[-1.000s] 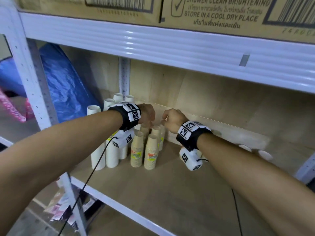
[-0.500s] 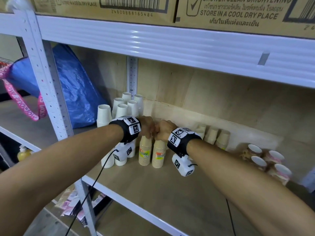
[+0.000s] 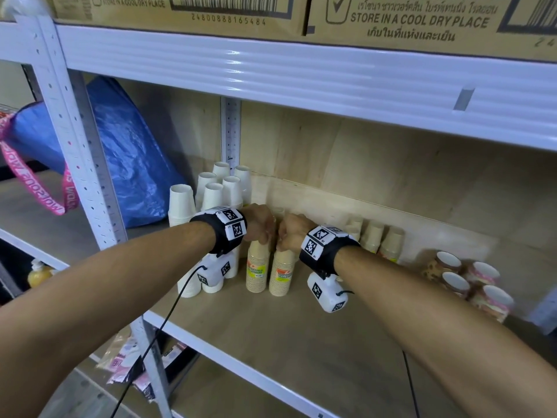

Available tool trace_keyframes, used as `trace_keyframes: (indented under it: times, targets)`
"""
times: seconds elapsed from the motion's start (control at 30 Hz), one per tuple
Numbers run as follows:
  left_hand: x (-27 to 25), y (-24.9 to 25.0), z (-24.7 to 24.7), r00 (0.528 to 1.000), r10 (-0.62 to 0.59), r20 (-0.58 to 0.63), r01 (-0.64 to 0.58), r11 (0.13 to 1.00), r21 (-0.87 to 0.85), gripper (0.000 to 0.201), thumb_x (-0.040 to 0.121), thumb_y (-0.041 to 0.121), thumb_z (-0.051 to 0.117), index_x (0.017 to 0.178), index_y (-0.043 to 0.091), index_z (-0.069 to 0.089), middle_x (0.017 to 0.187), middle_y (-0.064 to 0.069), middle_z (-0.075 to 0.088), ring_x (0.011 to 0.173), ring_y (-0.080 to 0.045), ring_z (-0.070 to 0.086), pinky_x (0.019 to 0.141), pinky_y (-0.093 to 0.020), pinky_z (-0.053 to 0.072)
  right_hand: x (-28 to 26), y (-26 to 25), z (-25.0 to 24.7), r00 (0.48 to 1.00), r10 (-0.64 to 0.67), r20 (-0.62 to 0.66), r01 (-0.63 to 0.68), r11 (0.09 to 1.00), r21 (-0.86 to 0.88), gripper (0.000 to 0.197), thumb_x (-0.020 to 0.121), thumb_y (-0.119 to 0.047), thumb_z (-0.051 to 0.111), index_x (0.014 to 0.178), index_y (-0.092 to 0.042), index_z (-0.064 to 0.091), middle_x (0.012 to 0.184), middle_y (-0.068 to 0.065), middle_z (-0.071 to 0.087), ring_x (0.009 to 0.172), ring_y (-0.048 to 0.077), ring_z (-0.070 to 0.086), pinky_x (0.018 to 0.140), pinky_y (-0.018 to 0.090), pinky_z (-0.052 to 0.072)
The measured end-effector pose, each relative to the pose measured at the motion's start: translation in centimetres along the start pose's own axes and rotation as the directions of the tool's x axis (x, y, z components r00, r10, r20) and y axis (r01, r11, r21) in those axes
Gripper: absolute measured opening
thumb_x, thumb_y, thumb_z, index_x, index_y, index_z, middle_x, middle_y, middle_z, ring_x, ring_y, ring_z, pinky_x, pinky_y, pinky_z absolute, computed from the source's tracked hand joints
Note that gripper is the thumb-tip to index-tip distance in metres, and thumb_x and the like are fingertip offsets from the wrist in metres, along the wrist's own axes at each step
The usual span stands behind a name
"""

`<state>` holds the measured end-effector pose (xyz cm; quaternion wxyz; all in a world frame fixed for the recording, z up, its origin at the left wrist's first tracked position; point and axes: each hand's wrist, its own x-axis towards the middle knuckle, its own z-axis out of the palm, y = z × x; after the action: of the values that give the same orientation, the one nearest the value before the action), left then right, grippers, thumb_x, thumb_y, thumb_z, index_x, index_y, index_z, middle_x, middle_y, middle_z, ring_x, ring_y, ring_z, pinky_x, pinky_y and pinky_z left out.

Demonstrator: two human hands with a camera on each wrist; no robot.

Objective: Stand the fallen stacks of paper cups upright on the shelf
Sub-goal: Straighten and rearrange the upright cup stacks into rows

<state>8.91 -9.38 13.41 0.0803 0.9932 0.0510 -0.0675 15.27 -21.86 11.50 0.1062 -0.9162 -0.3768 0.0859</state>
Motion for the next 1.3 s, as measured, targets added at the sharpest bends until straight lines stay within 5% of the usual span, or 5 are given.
trace_keyframes:
  times: [0.43, 0.6, 0.73, 1.0, 1.3]
  targets:
    - [3.7, 6.5, -1.1, 0.989, 0.141, -0.036, -0.143, 0.987, -0.074, 0.027, 0.079, 0.016, 0.072, 0.105, 0.019, 0.069, 0.104, 0.002, 0.065, 0.102, -0.02, 0.062, 0.088, -0.034, 0.053, -3.4, 6.0, -4.0, 0.986, 0.166, -0.026, -0.166, 0.986, -0.002, 0.051, 0.071, -0.033, 0.081, 0.114, -0.008, 0.068, 0.106, 0.01, 0.069, 0.093, 0.022, 0.065, 0.073, 0.029, 0.052]
    - [5.1, 10.4, -1.5, 0.973, 0.225, -0.045, -0.228, 0.97, -0.081, 0.032, 0.081, 0.019, 0.073, 0.112, 0.018, 0.069, 0.11, 0.001, 0.063, 0.102, -0.018, 0.061, 0.085, -0.03, 0.053, -5.3, 9.2, -5.3, 0.951, 0.294, -0.095, -0.3, 0.953, -0.049, 0.043, 0.073, -0.029, 0.08, 0.106, -0.004, 0.068, 0.1, 0.01, 0.067, 0.081, 0.021, 0.06, 0.051, 0.022, 0.037]
    - [6.3, 13.0, -1.1, 0.955, 0.289, -0.06, -0.293, 0.954, -0.067, 0.032, 0.081, 0.018, 0.071, 0.112, 0.025, 0.07, 0.106, 0.001, 0.062, 0.094, -0.017, 0.059, 0.076, -0.025, 0.048, -6.9, 11.9, -6.1, 0.926, 0.357, -0.124, -0.366, 0.929, -0.059, 0.043, 0.072, -0.031, 0.08, 0.107, -0.007, 0.07, 0.104, 0.01, 0.069, 0.086, 0.022, 0.064, 0.06, 0.024, 0.041]
    - [9.2, 17.0, -0.1, 0.923, 0.377, -0.083, -0.384, 0.919, -0.092, 0.027, 0.08, 0.023, 0.072, 0.107, 0.025, 0.072, 0.105, 0.005, 0.067, 0.099, -0.016, 0.062, 0.085, -0.029, 0.053, -8.5, 16.2, -6.9, 0.892, 0.429, -0.143, -0.433, 0.901, 0.002, 0.041, 0.071, -0.03, 0.079, 0.101, -0.003, 0.072, 0.096, 0.011, 0.07, 0.088, 0.023, 0.067, 0.068, 0.029, 0.051]
    - [12.3, 19.1, 0.8, 0.923, 0.376, -0.082, -0.379, 0.925, -0.022, 0.016, 0.081, 0.02, 0.069, 0.096, 0.021, 0.074, 0.09, 0.004, 0.067, 0.082, -0.016, 0.061, 0.067, -0.024, 0.047, -8.1, 19.7, -6.5, 0.862, 0.49, -0.13, -0.483, 0.872, 0.082, 0.03, 0.078, -0.022, 0.076, 0.1, -0.003, 0.069, 0.088, 0.007, 0.061, 0.08, 0.02, 0.058, 0.053, 0.021, 0.038]
